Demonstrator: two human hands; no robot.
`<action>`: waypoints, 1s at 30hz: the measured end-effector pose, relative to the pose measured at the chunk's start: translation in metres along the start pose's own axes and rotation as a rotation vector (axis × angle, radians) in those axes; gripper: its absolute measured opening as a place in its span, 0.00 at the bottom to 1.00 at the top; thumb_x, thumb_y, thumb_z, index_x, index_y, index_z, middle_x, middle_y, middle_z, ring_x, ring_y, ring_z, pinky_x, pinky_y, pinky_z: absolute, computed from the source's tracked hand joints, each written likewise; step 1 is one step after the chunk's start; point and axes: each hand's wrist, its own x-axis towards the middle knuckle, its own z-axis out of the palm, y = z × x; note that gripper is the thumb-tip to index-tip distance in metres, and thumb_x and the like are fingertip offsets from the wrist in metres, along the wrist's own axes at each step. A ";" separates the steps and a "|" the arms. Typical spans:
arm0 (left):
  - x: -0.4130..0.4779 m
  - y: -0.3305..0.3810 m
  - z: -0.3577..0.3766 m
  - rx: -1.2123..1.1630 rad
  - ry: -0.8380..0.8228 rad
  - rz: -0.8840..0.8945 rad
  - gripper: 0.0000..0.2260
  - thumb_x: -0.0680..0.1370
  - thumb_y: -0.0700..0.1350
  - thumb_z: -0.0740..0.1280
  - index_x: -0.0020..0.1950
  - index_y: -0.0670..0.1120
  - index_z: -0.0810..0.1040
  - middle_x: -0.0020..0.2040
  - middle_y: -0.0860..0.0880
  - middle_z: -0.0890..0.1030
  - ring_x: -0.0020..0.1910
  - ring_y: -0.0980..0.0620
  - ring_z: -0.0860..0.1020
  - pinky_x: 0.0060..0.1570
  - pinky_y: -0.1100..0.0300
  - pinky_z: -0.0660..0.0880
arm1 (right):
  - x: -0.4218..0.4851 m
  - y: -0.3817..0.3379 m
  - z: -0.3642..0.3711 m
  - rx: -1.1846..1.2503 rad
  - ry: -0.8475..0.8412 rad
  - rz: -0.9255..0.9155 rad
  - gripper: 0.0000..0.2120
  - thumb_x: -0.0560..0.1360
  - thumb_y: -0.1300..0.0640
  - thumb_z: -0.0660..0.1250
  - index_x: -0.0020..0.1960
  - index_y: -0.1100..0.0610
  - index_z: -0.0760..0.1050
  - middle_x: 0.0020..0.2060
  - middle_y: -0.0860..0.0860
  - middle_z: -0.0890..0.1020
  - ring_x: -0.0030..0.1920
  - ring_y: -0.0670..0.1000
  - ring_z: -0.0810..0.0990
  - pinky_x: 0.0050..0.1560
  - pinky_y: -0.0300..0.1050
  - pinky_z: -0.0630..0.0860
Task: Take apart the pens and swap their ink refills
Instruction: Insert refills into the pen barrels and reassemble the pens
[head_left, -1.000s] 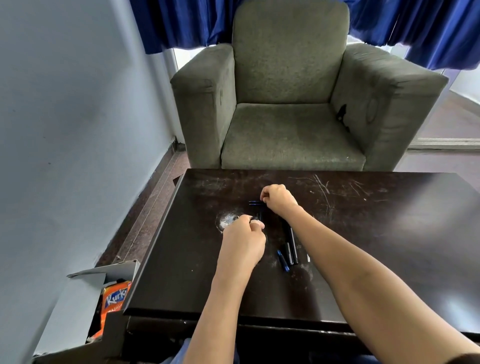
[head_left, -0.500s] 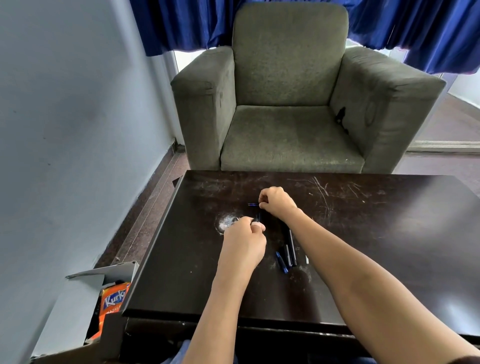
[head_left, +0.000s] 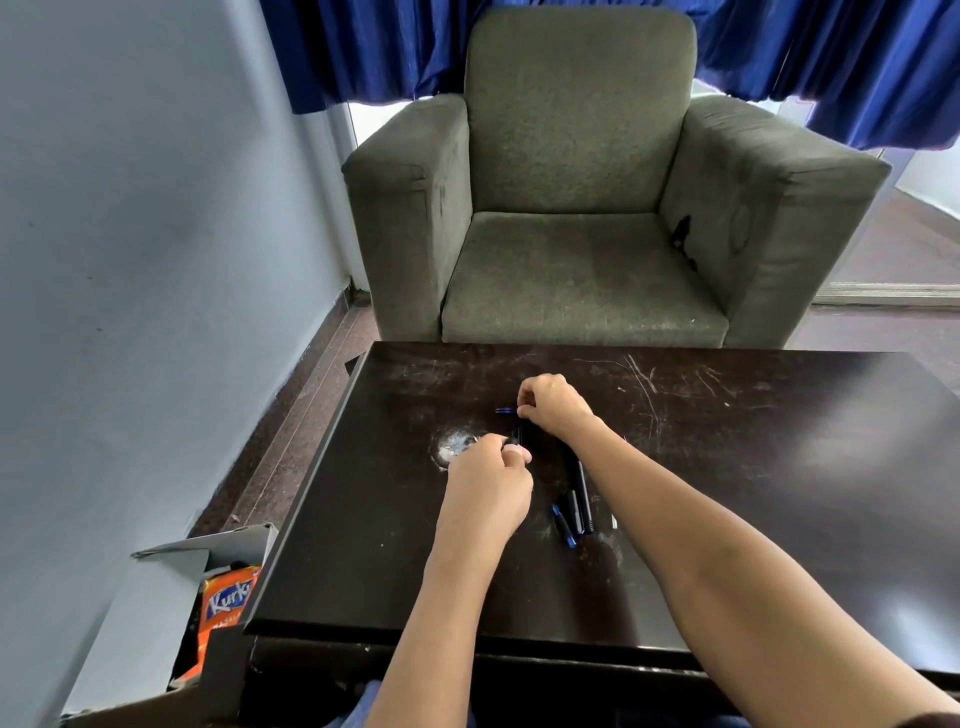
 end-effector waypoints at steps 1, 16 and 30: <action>0.000 0.000 0.000 -0.004 0.001 0.003 0.15 0.83 0.44 0.52 0.62 0.46 0.76 0.59 0.47 0.79 0.48 0.54 0.75 0.45 0.64 0.69 | 0.000 0.000 0.000 0.001 -0.001 -0.001 0.07 0.75 0.58 0.68 0.52 0.58 0.79 0.52 0.55 0.81 0.52 0.55 0.79 0.50 0.49 0.77; -0.005 0.000 -0.003 -0.002 0.009 0.046 0.15 0.83 0.43 0.52 0.62 0.46 0.76 0.57 0.47 0.80 0.42 0.56 0.73 0.34 0.67 0.68 | -0.044 0.019 -0.031 0.217 0.275 0.214 0.03 0.73 0.57 0.66 0.44 0.55 0.79 0.42 0.53 0.82 0.45 0.56 0.81 0.45 0.46 0.78; -0.014 0.000 -0.002 -0.027 0.006 0.067 0.16 0.83 0.45 0.52 0.56 0.49 0.79 0.54 0.46 0.80 0.41 0.54 0.75 0.41 0.62 0.71 | -0.125 0.071 -0.029 0.213 0.018 0.666 0.15 0.66 0.53 0.76 0.41 0.61 0.74 0.40 0.57 0.82 0.39 0.56 0.83 0.44 0.51 0.82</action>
